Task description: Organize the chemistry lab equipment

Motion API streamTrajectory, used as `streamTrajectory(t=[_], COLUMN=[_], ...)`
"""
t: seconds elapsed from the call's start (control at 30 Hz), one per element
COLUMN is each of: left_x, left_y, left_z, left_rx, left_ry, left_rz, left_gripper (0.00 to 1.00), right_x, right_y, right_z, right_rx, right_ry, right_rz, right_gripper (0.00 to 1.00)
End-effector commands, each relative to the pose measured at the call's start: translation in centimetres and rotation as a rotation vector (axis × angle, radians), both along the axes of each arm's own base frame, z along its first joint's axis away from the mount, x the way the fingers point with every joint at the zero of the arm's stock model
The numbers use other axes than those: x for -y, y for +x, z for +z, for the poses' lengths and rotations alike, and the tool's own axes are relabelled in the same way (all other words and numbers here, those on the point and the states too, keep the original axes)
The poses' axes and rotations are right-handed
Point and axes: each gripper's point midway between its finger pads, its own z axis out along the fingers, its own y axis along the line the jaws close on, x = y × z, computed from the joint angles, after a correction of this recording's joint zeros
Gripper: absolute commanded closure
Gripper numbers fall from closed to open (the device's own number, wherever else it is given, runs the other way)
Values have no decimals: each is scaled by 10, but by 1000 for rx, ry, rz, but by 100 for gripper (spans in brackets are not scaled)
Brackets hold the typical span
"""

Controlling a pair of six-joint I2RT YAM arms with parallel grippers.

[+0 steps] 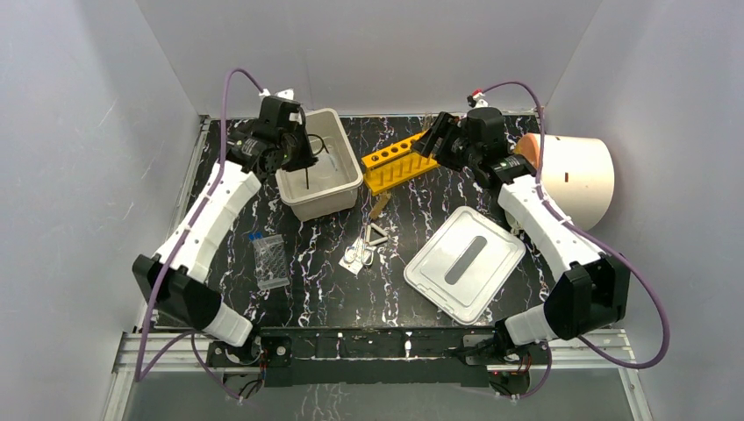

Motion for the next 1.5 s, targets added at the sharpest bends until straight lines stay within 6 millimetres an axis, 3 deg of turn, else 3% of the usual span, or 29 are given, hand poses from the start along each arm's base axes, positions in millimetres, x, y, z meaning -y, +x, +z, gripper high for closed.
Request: streamTrajectory(t=[0.0, 0.23, 0.33, 0.57, 0.87, 1.03, 1.17, 1.3, 1.47], left_x=[-36, -67, -62, -54, -49, -34, -26, -30, -37], left_y=[6, 13, 17, 36, 53, 62, 65, 60, 58], left_z=[-33, -67, -83, -119, -155, -165, -168, -171, -148], left_rx=[-134, -256, -292, -343, -372, -363, -363, -399, -364], left_ry=[141, 273, 273, 280, 273, 205, 178, 197, 215], left_rz=[50, 72, 37, 14, 3, -31, -55, -44, -22], left_gripper=[100, 100, 100, 100, 100, 100, 92, 76, 56], right_x=[-2, -11, -13, -29, -37, -39, -43, -52, -66], right_y=[23, 37, 42, 52, 33, 24, 18, 10, -9], right_z=[20, 1, -3, 14, -4, -7, -13, -16, -28], right_rx=[91, 47, 38, 144, 128, 125, 109, 84, 51], right_ry=[-26, -36, -50, -155, -197, -203, -223, -238, -257], right_rz=[-2, 18, 25, 111, 151, 169, 191, 212, 247], right_gripper=[24, 25, 26, 28, 28, 28, 28, 28, 27])
